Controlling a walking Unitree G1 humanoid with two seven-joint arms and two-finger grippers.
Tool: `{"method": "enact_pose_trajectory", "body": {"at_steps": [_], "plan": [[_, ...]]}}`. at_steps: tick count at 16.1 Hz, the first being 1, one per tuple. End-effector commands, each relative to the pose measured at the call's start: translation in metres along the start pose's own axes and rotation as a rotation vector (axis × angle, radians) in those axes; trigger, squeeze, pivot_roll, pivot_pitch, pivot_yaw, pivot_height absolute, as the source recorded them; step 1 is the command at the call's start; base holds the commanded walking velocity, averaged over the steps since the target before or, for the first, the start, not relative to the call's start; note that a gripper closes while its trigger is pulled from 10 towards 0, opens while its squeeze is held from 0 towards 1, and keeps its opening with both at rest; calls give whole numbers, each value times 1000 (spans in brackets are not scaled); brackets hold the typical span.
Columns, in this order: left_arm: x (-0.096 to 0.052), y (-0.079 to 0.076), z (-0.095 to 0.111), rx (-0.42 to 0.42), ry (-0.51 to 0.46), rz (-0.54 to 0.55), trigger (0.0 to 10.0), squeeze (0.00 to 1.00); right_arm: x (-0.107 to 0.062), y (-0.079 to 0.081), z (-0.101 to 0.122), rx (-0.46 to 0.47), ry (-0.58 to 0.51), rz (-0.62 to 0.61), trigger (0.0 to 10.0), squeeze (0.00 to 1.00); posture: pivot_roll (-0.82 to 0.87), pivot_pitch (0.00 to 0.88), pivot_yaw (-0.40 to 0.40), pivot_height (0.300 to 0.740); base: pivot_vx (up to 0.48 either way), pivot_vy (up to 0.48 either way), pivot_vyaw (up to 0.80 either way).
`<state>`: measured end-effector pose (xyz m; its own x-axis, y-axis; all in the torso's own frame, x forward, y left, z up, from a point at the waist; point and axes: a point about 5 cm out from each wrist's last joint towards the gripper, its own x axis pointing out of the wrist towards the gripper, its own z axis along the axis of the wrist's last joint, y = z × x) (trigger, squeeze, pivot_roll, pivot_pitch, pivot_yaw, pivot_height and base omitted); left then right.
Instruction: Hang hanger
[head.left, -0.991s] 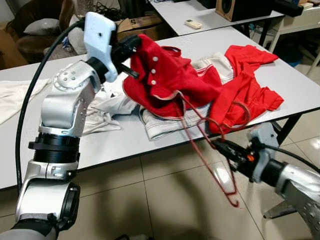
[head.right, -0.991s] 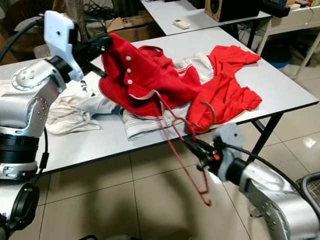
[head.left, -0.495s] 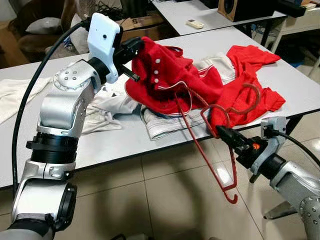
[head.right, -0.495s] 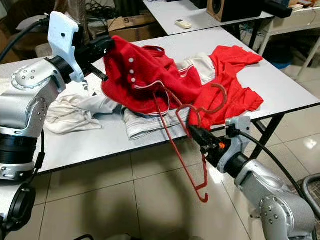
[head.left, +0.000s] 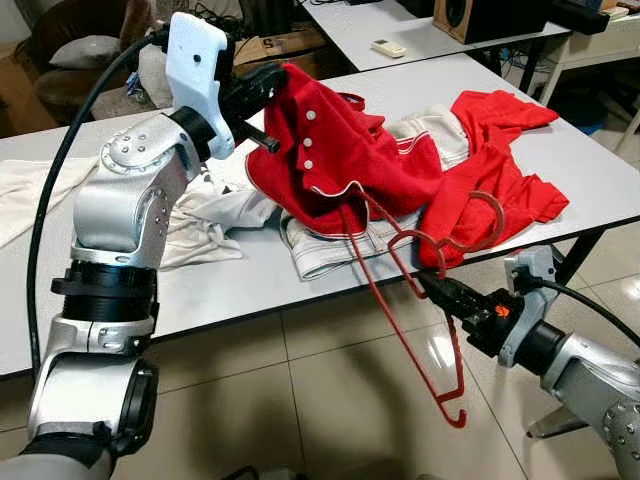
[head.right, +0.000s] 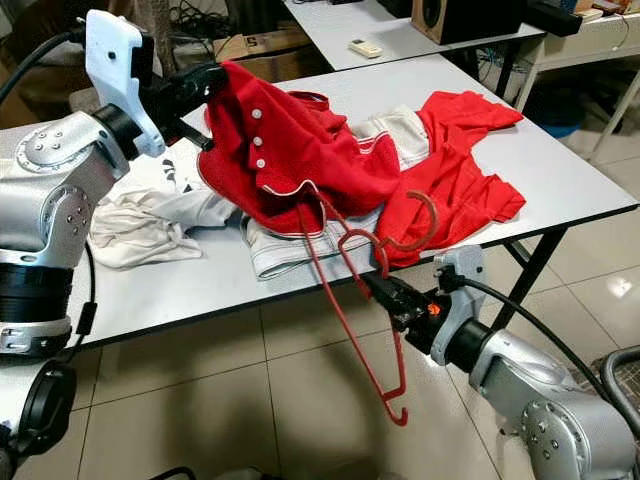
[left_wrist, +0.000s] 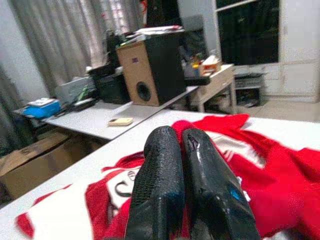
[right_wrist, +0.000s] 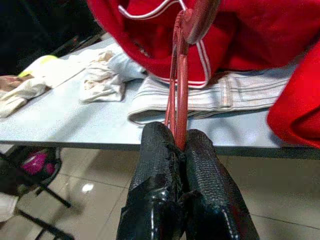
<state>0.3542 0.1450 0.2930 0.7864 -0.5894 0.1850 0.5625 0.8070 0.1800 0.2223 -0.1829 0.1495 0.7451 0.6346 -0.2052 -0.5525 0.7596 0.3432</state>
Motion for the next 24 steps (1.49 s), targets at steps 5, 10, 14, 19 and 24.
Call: {"method": "enact_pose_trajectory", "body": {"at_steps": [5, 10, 14, 19, 24], "plan": [[3, -12, 31, 10, -99, -93, 0, 0, 6, 10, -1, 18, 5, 112, 10000, 0, -101, 0, 119, 740, 0, 0, 0], [2, 10, 7, 99, 41, 72, 1569, 0, -3, 6, 23, 161, -302, 82, 10000, 0, -112, 0, 133, 740, 0, 0, 0], [-9, 12, -61, 230, 304, 99, 10000, 118, 3, 2, 12, 174, -239, 14, 10000, 0, -116, 0, 139, 740, 0, 0, 0], [-32, 6, -98, 183, 407, 4, 10000, 1000, 13, 2, 13, 218, -266, -44, 10000, 0, -119, 0, 138, 740, 0, 0, 0], [-53, 0, -109, 74, 349, 14, 10000, 1000, 21, 2, 27, 249, -332, -66, 10000, 0, -115, 0, 145, 740, 0, 0, 0]]}}
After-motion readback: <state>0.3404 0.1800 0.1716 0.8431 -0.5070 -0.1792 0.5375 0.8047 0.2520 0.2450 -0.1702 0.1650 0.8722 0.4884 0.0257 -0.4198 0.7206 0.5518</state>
